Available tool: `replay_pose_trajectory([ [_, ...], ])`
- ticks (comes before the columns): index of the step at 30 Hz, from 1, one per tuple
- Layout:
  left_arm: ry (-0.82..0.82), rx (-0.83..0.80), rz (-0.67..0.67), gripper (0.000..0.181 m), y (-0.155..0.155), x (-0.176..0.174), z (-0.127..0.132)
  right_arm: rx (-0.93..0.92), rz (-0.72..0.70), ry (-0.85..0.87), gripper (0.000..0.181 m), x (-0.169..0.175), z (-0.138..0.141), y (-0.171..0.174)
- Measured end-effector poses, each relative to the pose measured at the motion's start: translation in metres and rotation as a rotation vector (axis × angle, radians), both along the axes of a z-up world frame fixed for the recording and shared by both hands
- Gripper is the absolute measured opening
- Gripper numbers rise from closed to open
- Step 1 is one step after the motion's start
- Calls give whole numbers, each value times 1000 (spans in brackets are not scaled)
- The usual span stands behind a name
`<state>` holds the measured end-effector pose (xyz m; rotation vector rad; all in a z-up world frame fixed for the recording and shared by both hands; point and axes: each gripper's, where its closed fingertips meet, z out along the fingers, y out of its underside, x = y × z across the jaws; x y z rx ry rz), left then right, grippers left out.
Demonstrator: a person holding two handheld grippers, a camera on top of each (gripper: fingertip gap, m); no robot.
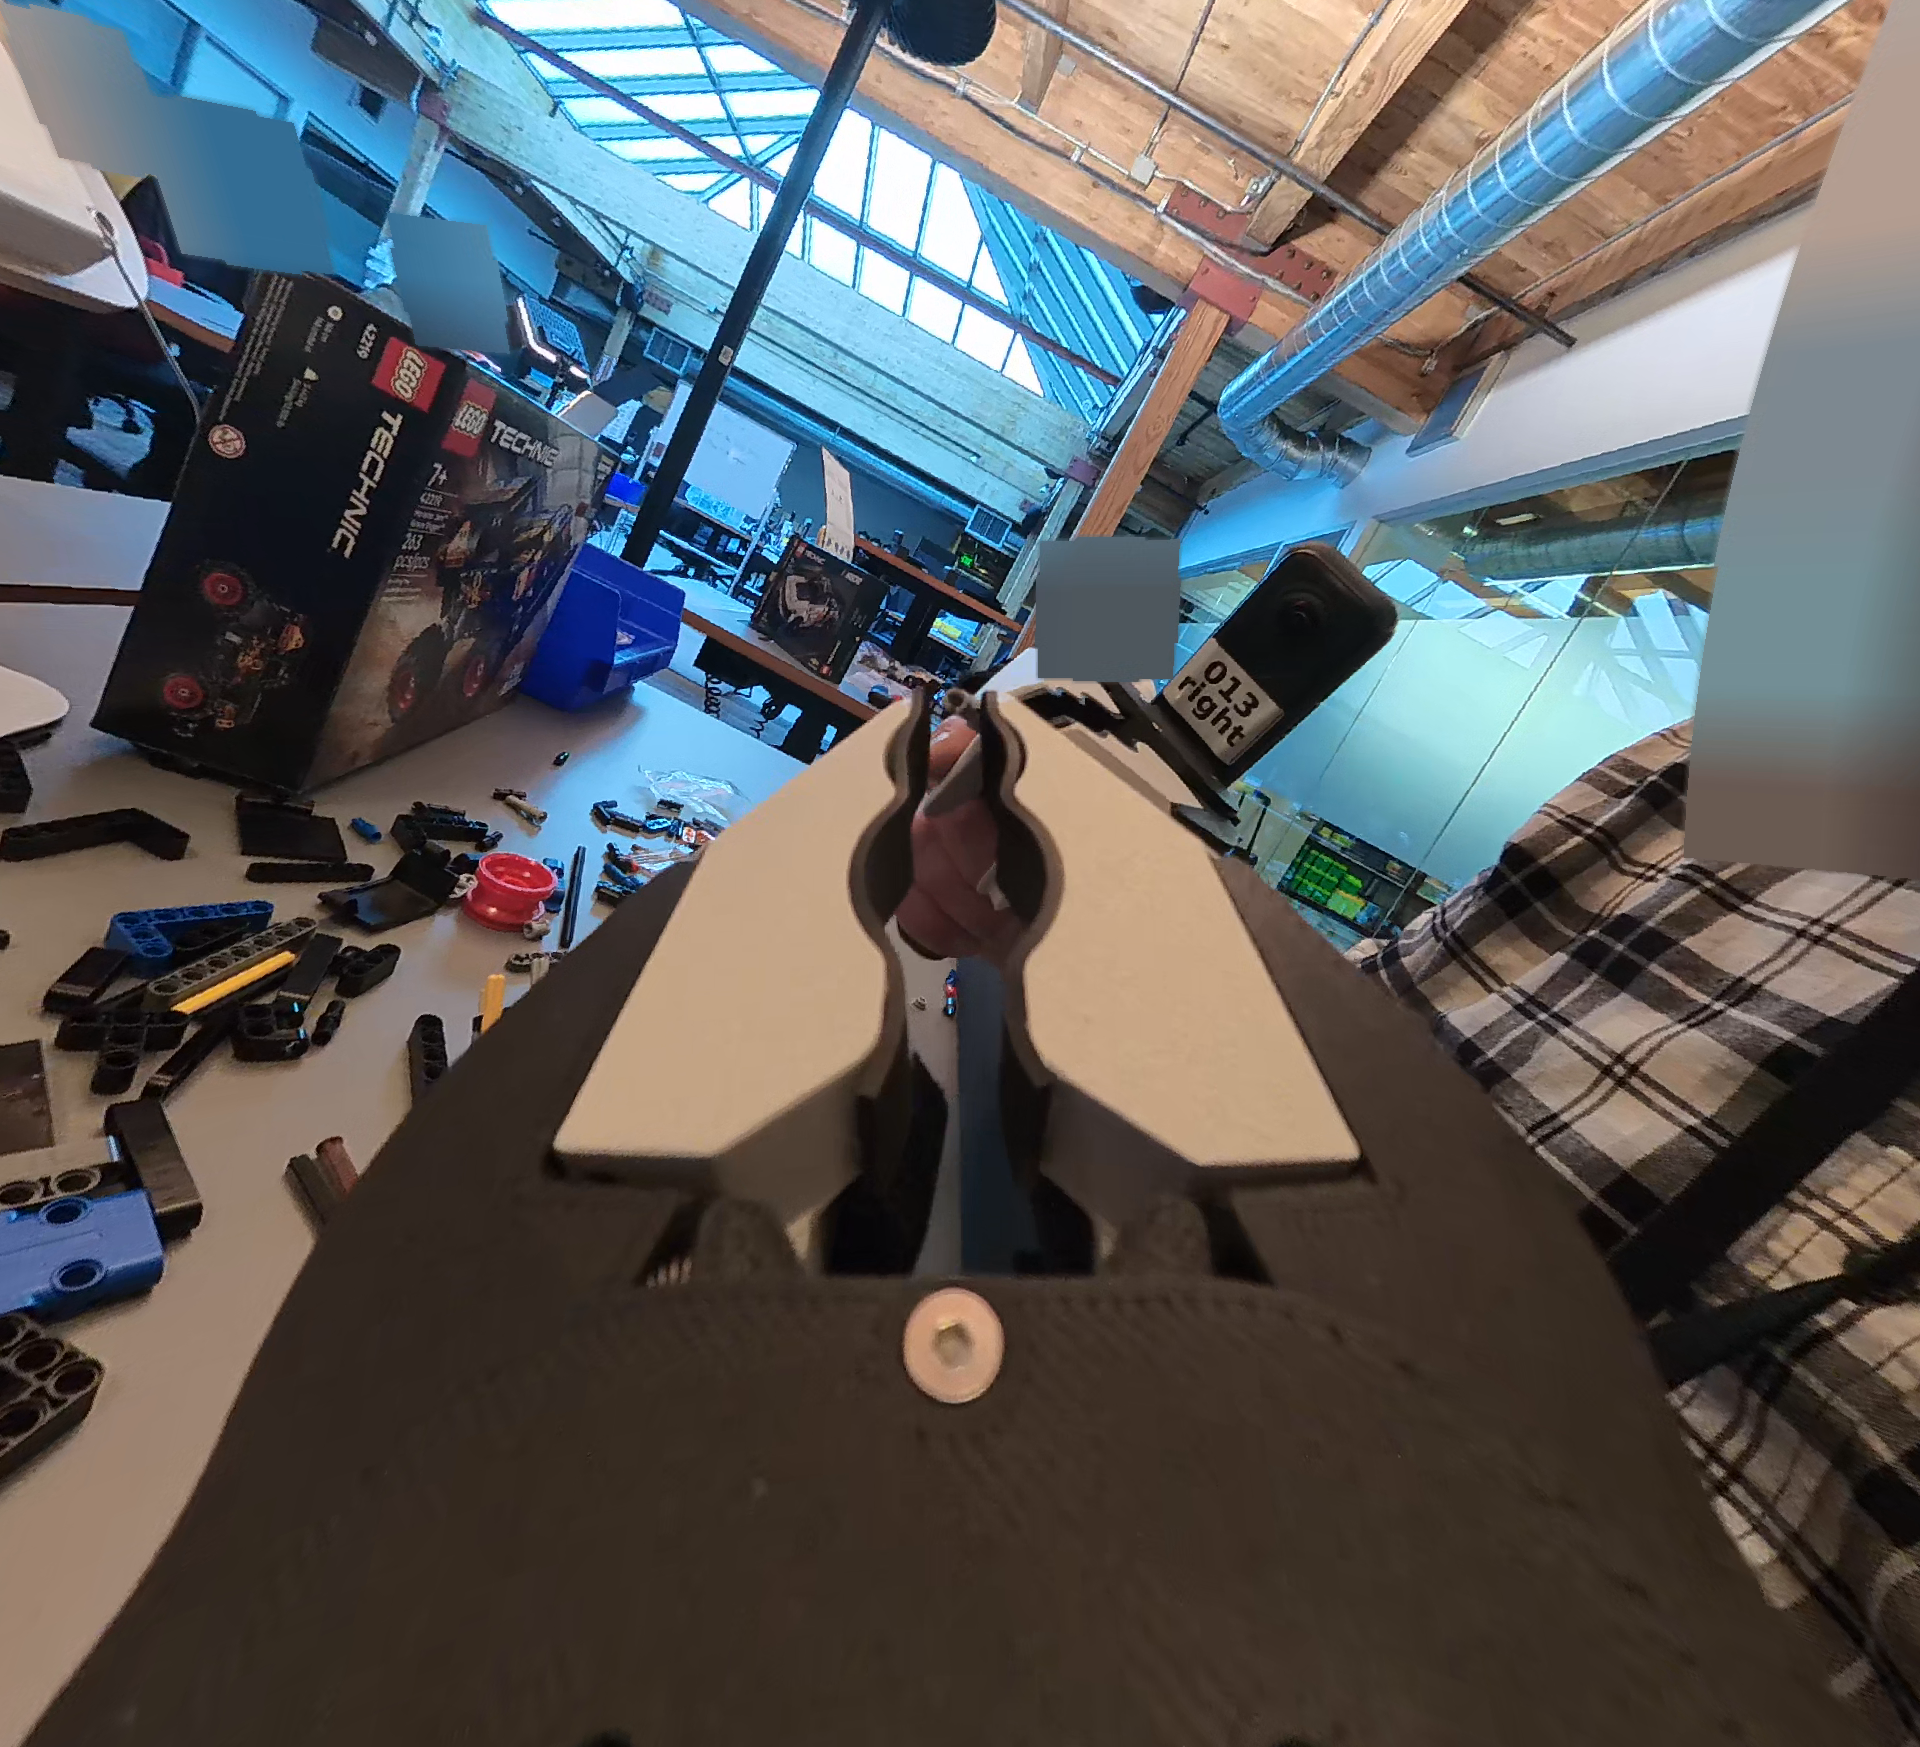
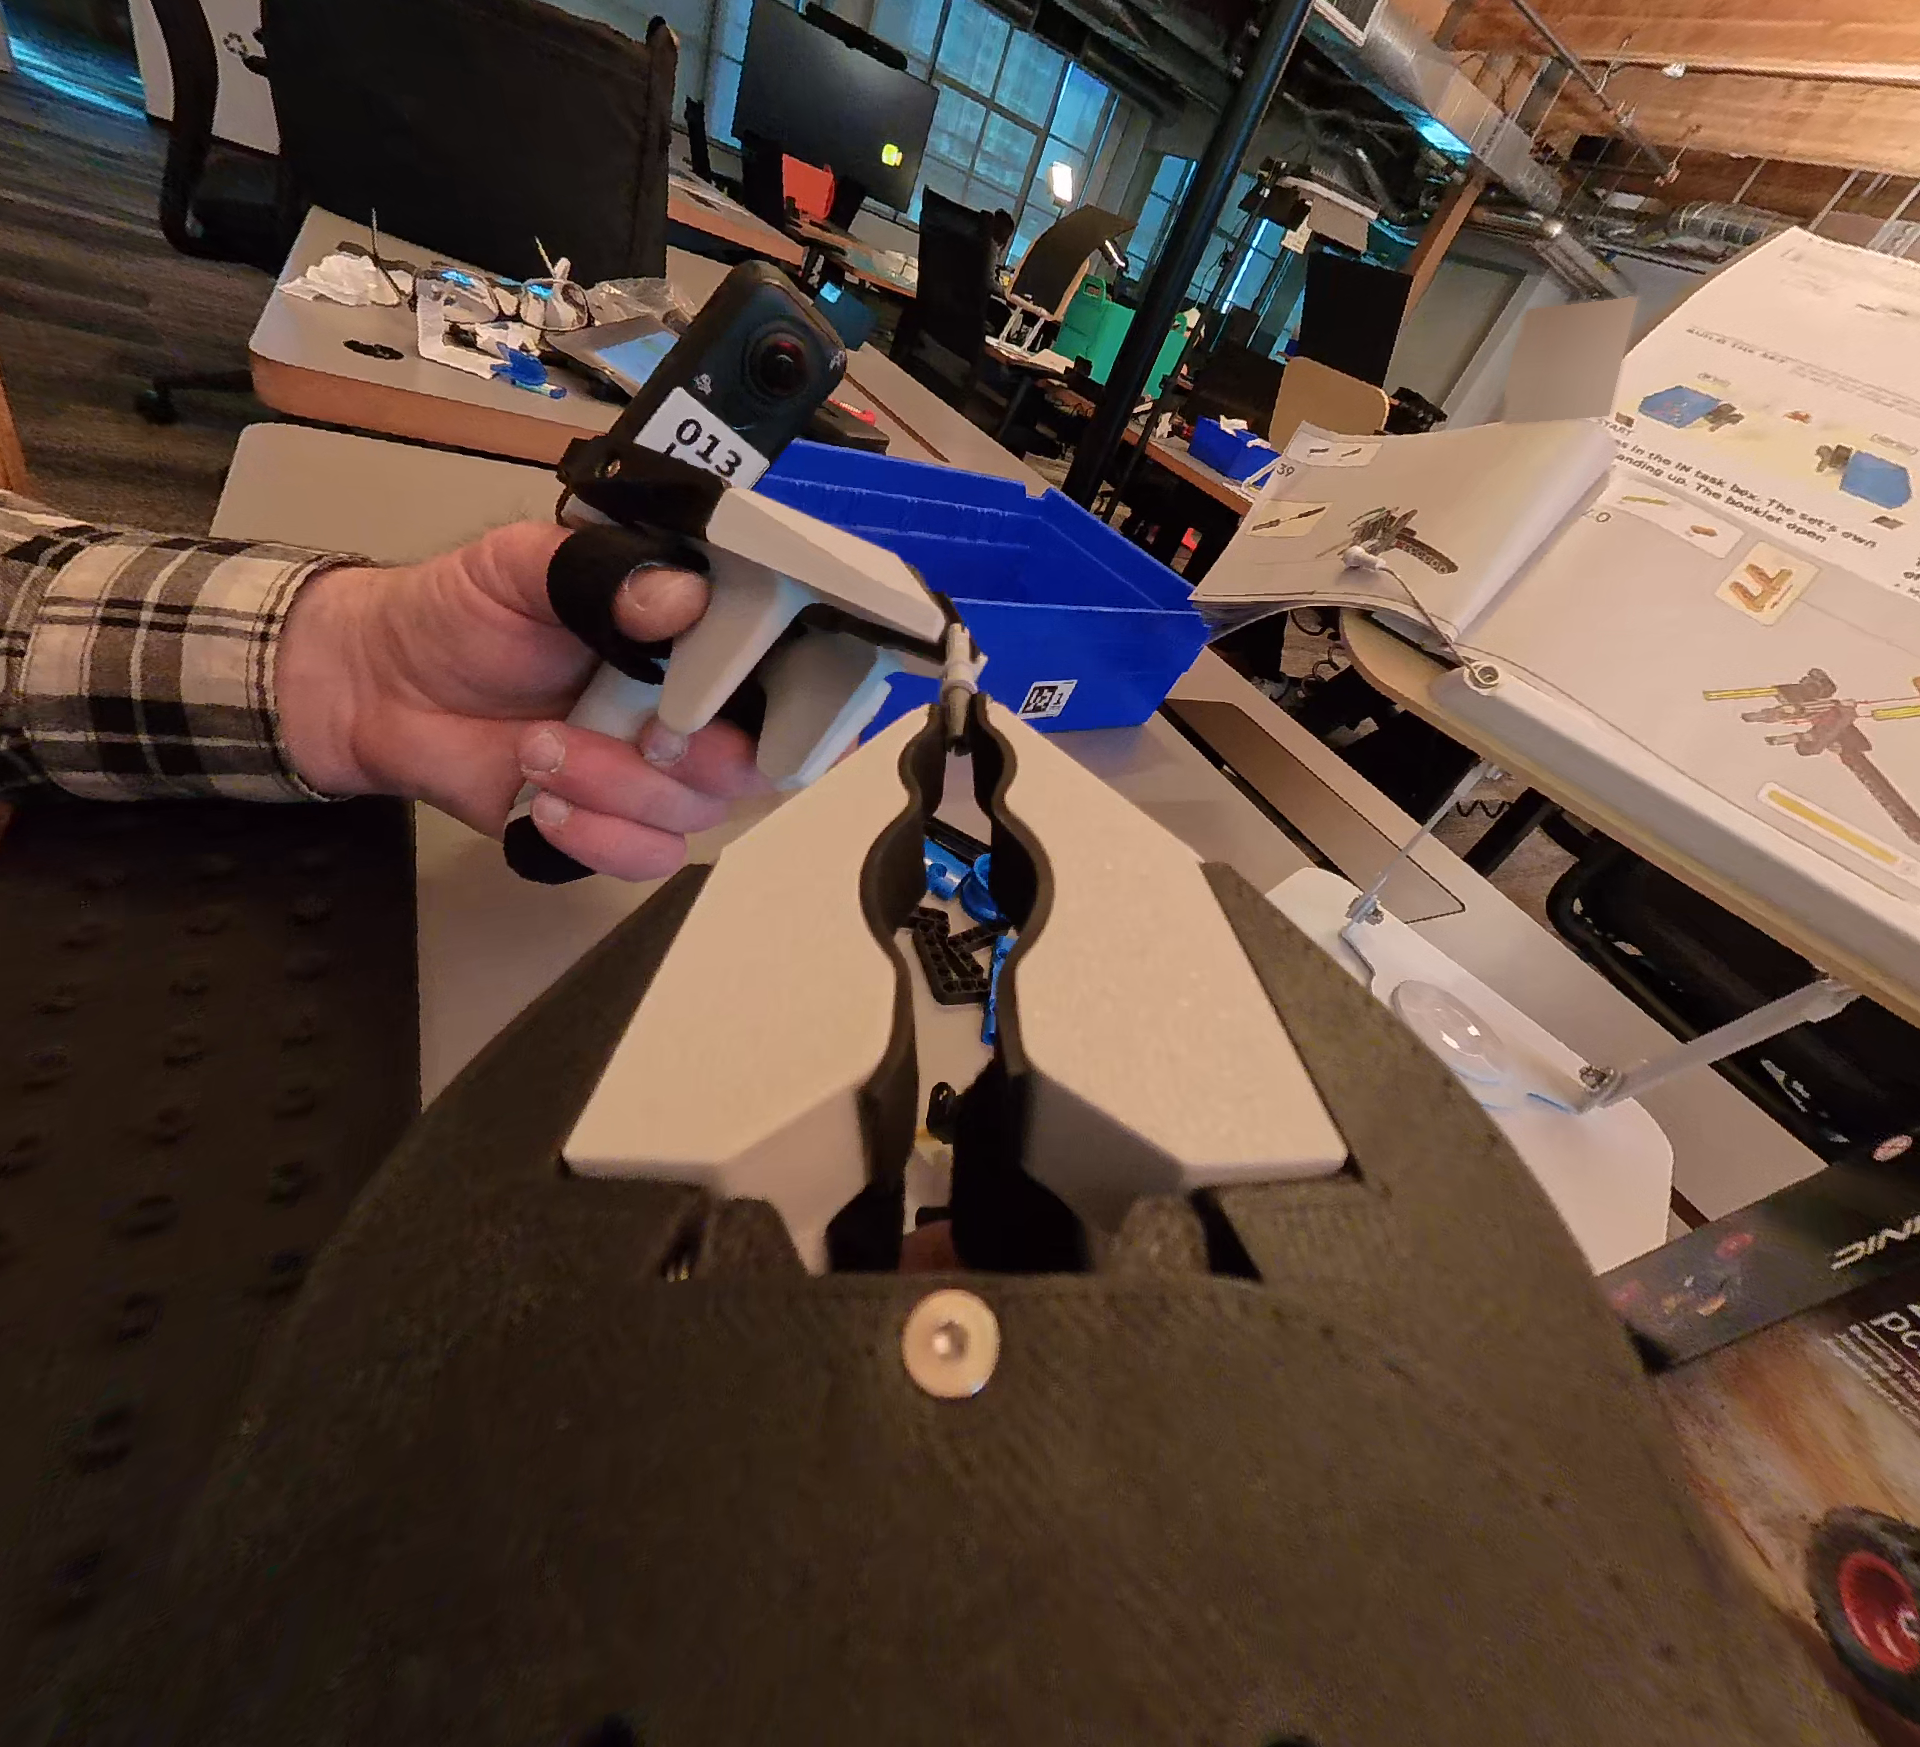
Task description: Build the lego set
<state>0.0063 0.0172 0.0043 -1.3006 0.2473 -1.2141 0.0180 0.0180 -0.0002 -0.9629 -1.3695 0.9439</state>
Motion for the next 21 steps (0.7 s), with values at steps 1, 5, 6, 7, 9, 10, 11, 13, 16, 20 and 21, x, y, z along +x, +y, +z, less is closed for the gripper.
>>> replay_pose_trajectory([
  [1, 1, 2, 0, 7, 0, 0, 0, 2, 2, -4, 3, 0, -1, 0],
  [5, 7, 9, 3, 4, -1, -1, 0, 3, 5, -8, 3, -1, -2, -1],
  [6, 15, 16, 9, 4, -1, -1, 1, 2, 5, -7, 3, -1, -2, -1],
  [7, 20, 22, 10, 4, -2, -1, 1, 3, 6, -6, 3, -1, -2, -1],
  [9, 16, 22, 5, 4, -2, -1, 1, 9, 4, -6, 3, -1, -2, -2],
  [10, 16, 22, 5, 4, -2, -1, 1, 10, 4, -5, 3, -2, -1, -2],
  [11, 18, 25, 8, 4, -2, -1, 2, 10, 4, -4, 3, -2, -1, -2],
  [13, 17, 24, 7, 4, -2, -1, 2, 11, 4, -4, 4, -2, -1, -2],
  [16, 19, 25, 6, 3, -3, -1, 2, 20, -1, -6, 4, -2, -2, -2],
  [20, 32, 23, 24, 3, -1, -2, 0, 59, -20, -20, 6, -2, -3, -1],
  [21, 34, 25, 28, 2, -1, -2, 0, 64, -23, -23, 7, -2, -4, -1],
])
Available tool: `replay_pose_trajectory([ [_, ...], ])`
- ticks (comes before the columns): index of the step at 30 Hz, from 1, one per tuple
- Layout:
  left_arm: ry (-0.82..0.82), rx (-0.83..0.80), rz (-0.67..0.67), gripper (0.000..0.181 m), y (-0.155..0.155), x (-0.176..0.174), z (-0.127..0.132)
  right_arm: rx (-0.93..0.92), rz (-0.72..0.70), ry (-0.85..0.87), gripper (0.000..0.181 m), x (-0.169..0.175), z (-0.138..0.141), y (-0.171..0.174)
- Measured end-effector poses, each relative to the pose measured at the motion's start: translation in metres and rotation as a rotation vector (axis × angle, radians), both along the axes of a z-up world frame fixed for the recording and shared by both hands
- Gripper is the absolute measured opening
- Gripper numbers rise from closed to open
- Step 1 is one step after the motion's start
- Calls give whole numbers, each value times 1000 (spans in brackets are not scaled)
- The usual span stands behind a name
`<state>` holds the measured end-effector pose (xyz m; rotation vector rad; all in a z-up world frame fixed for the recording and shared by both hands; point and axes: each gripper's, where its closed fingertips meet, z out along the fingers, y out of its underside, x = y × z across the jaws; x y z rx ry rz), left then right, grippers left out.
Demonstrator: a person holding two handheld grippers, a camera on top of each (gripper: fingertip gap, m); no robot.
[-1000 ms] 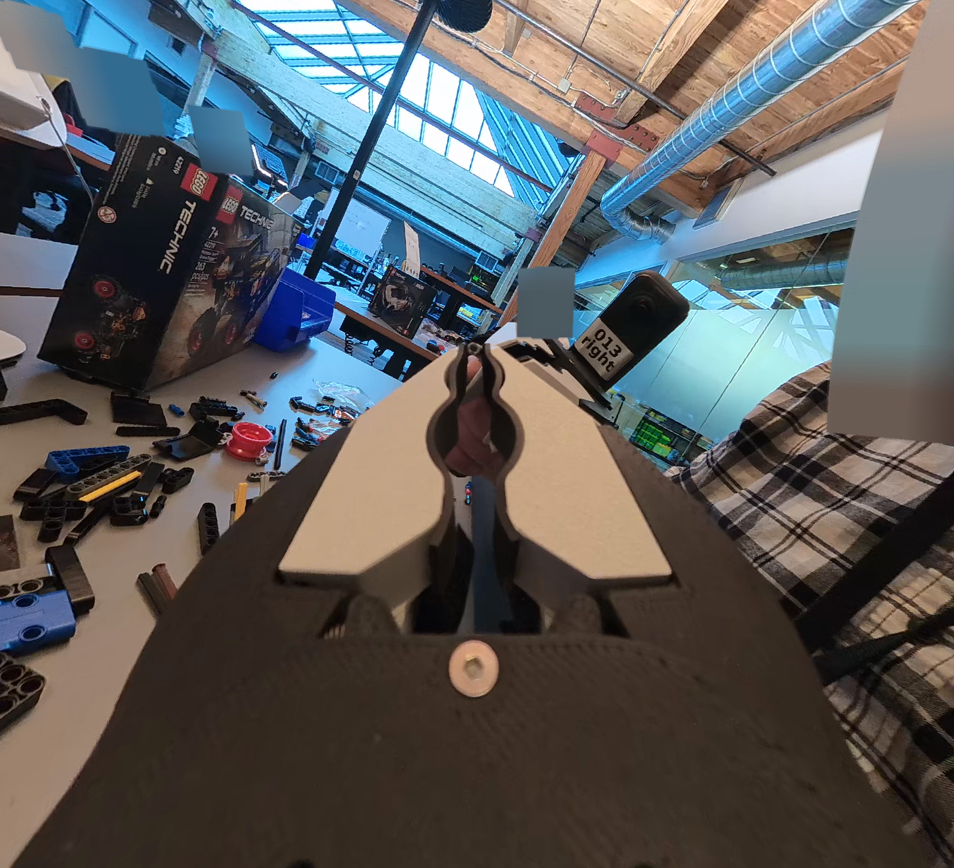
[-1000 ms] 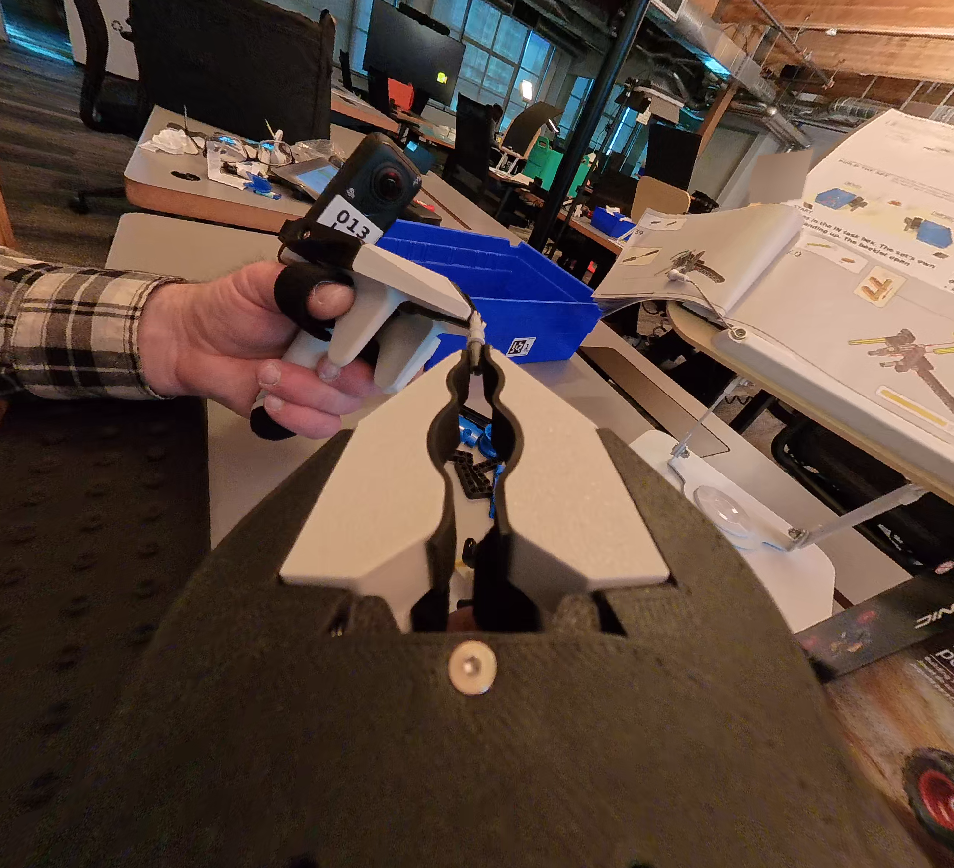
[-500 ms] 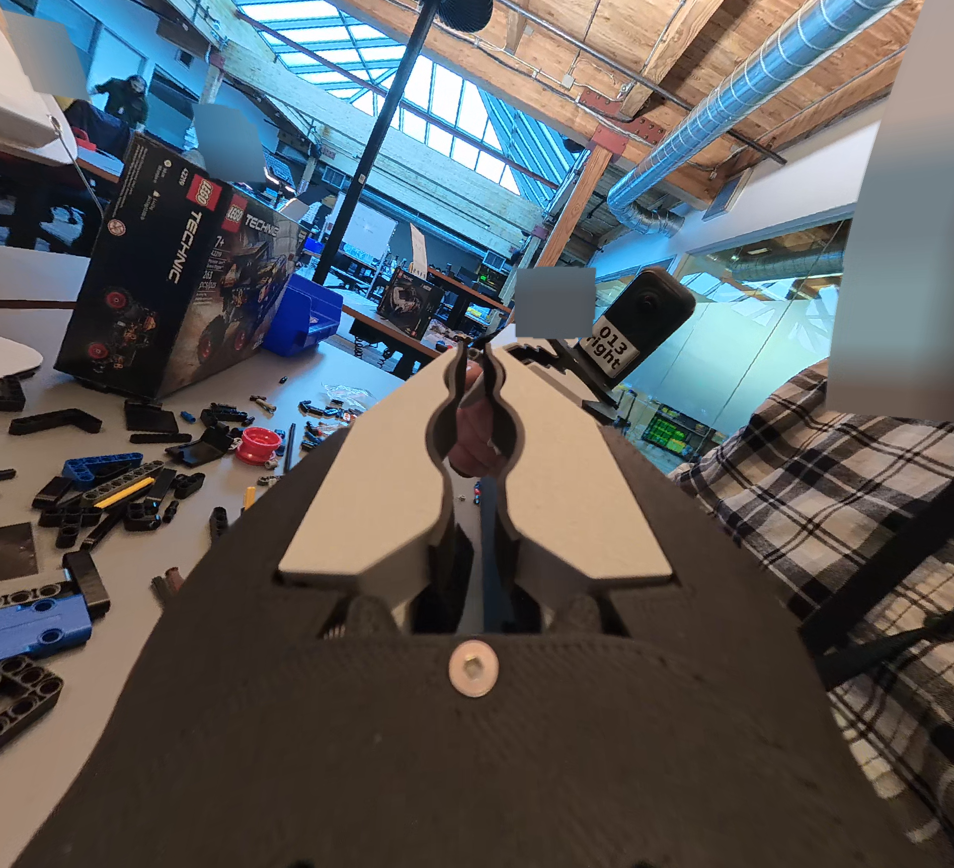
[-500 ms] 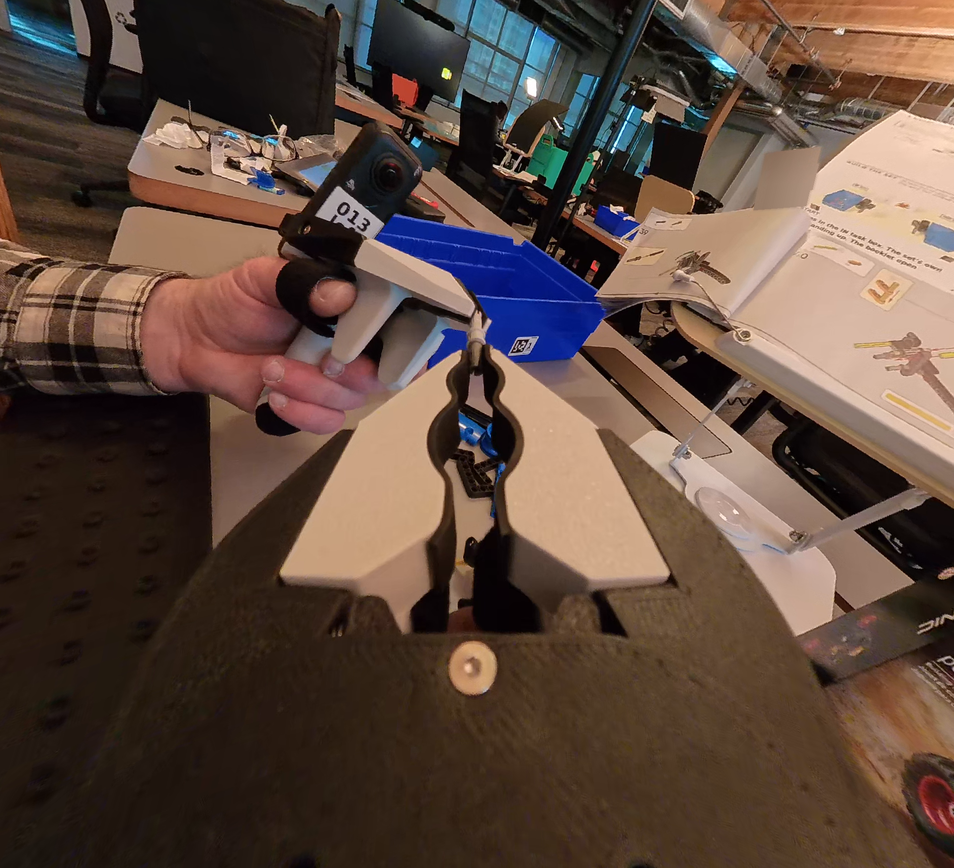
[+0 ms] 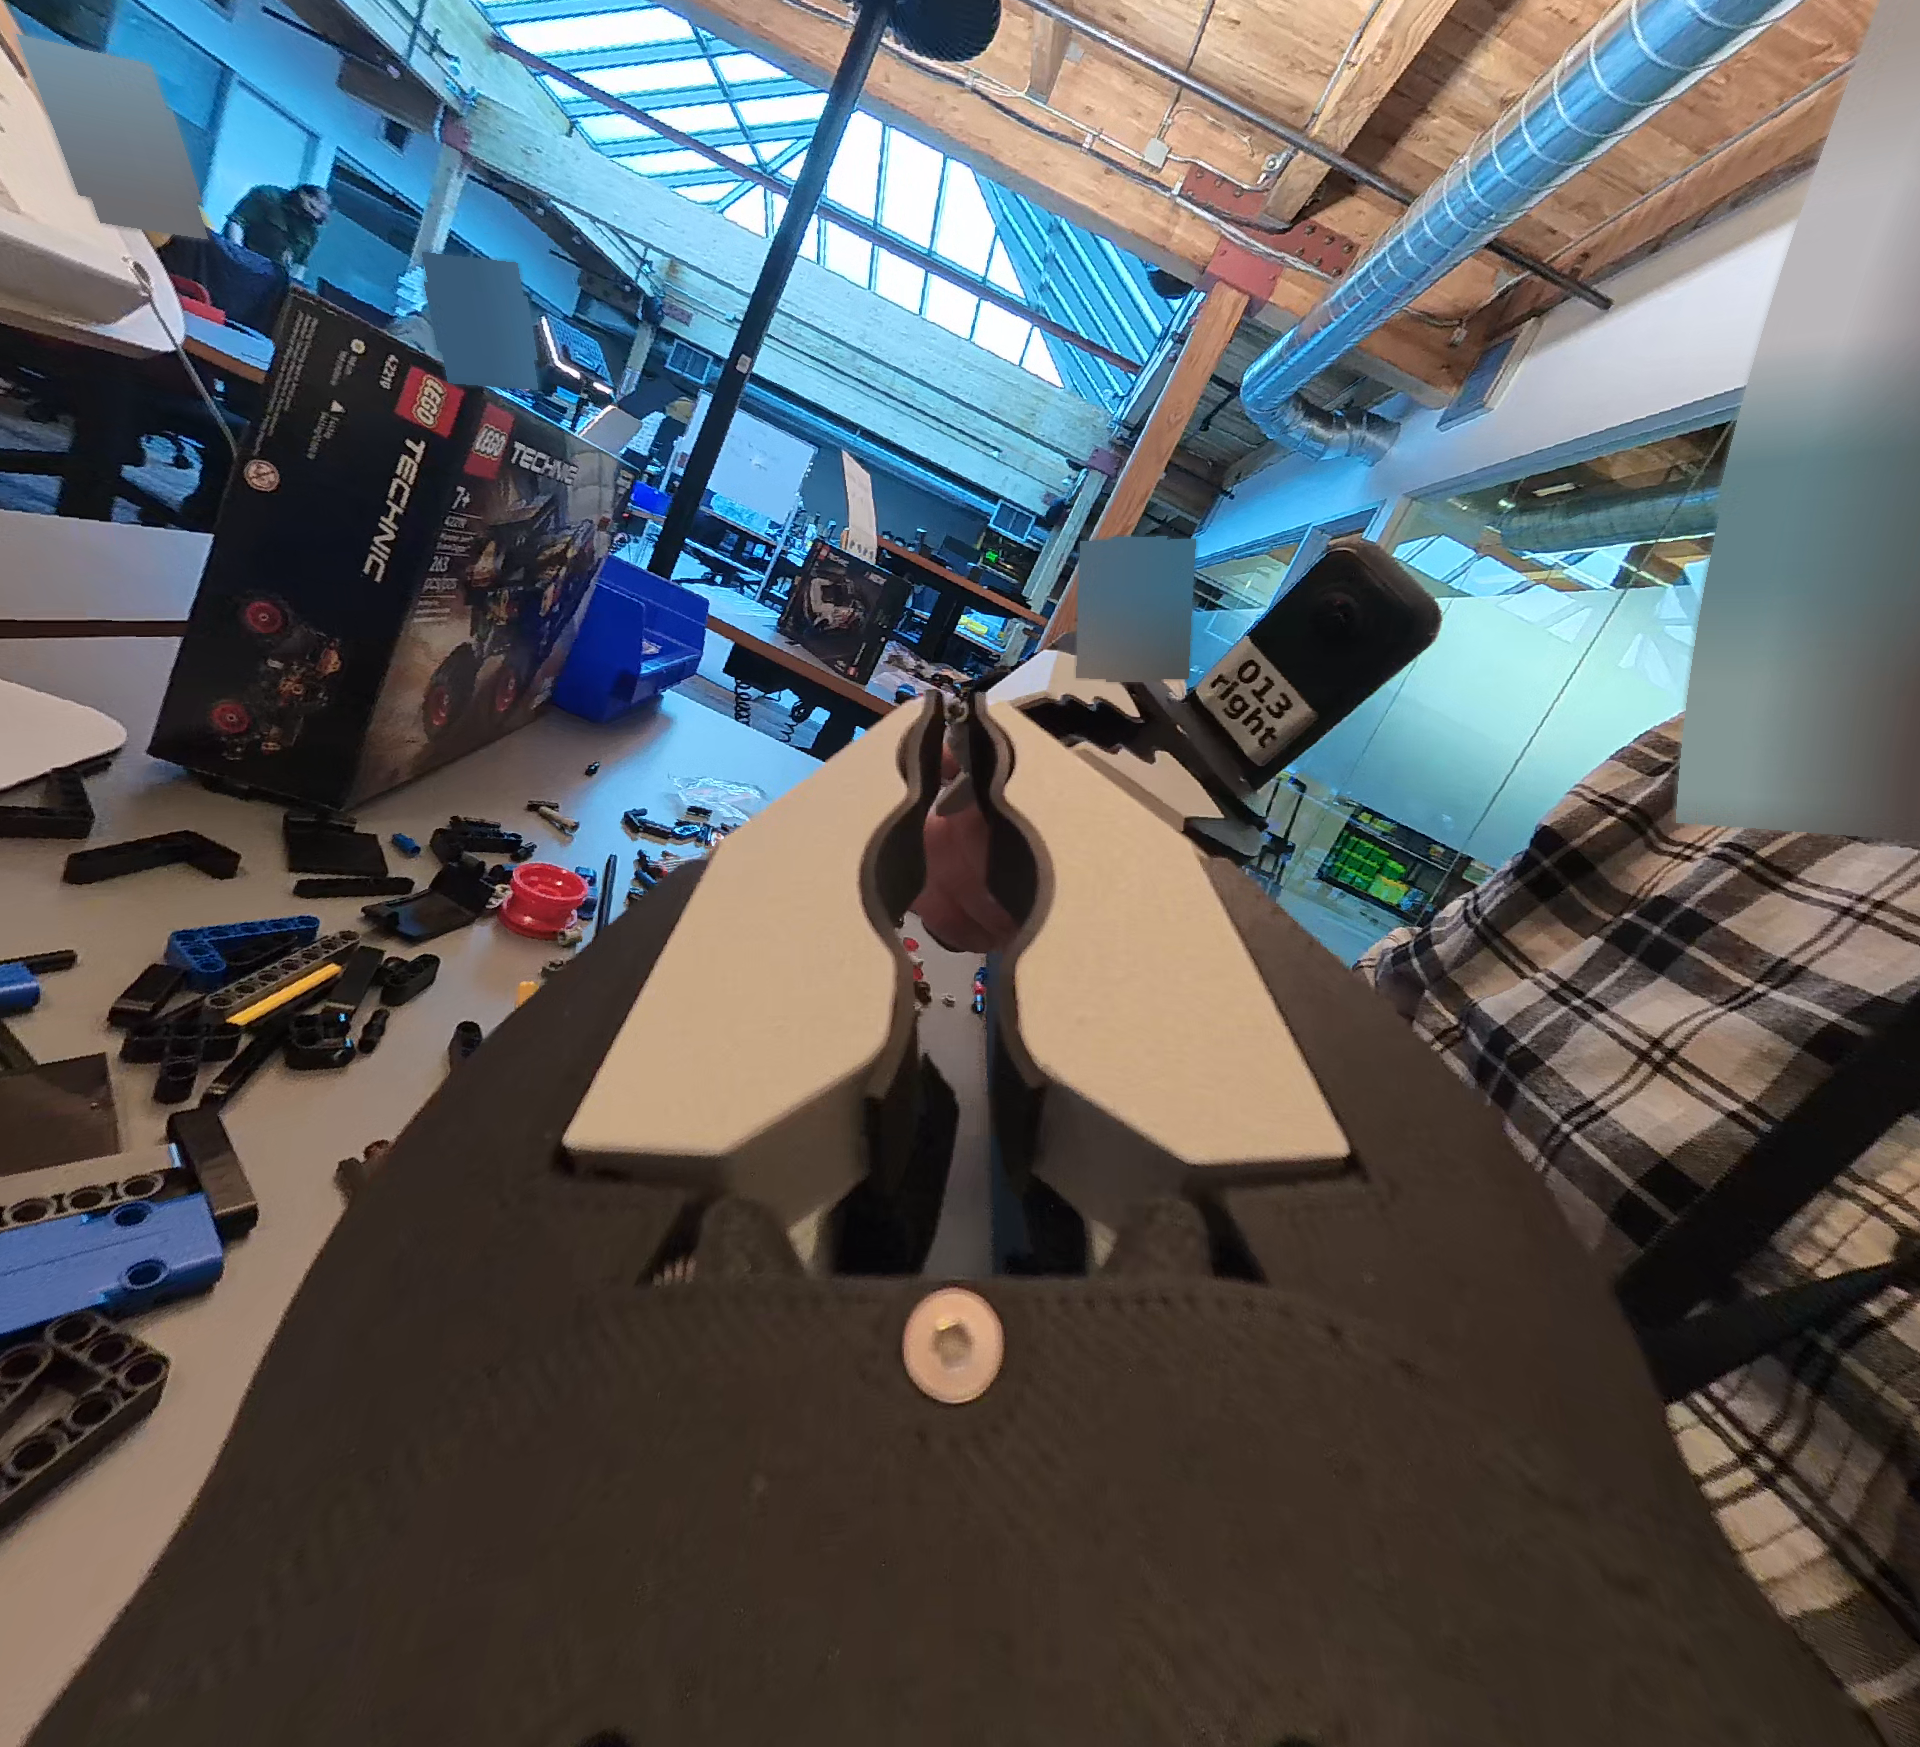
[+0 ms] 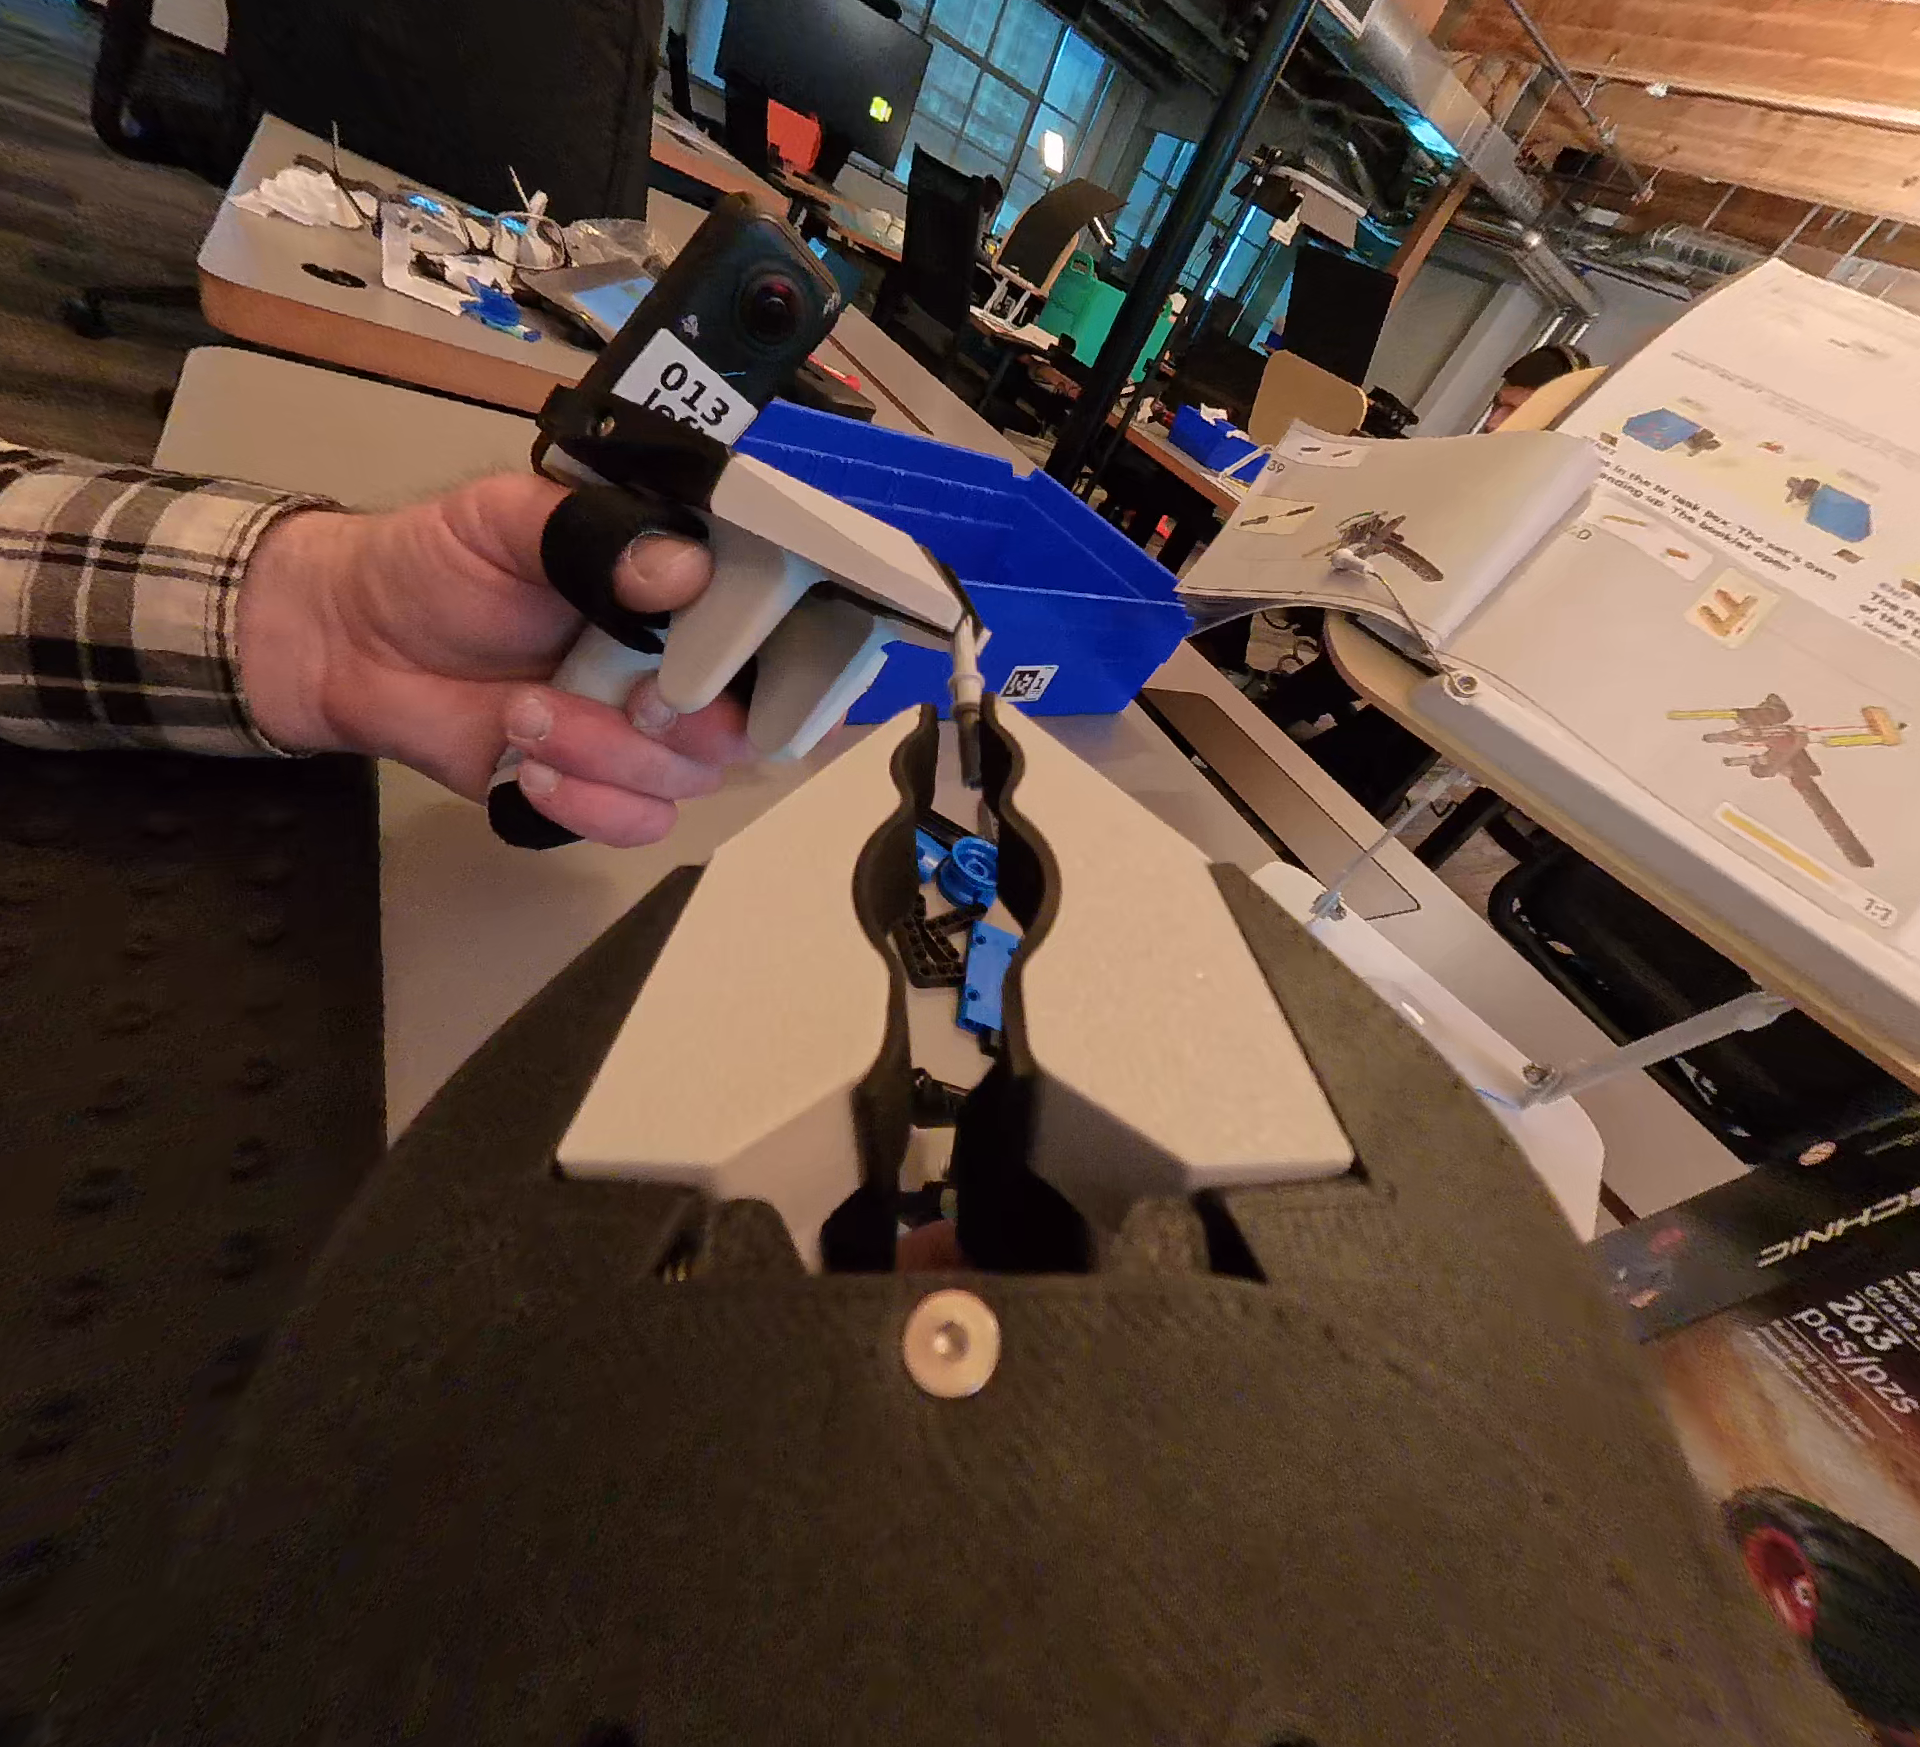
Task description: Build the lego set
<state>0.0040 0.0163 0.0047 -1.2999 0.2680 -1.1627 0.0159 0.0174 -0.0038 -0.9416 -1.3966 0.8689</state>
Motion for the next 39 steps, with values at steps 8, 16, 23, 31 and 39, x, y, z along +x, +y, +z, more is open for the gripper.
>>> replay_pose_trajectory([
  [8, 34, 10, 47, 2, 2, -2, -1, 30, -42, -14, 8, 1, 0, 5],
  [16, 74, 23, 89, 2, 4, -3, -2, 90, -93, -51, 12, 6, -1, 11],
  [23, 111, 26, 107, 3, 5, 0, -4, 154, -117, -87, 14, 4, -4, 9],
  [31, 377, 100, 233, 3, 8, 12, -15, 320, -249, -220, 10, -6, -22, 19],
  [39, 461, 142, 309, 9, 10, 16, -15, 141, -238, -202, 5, -5, -25, 23],
])
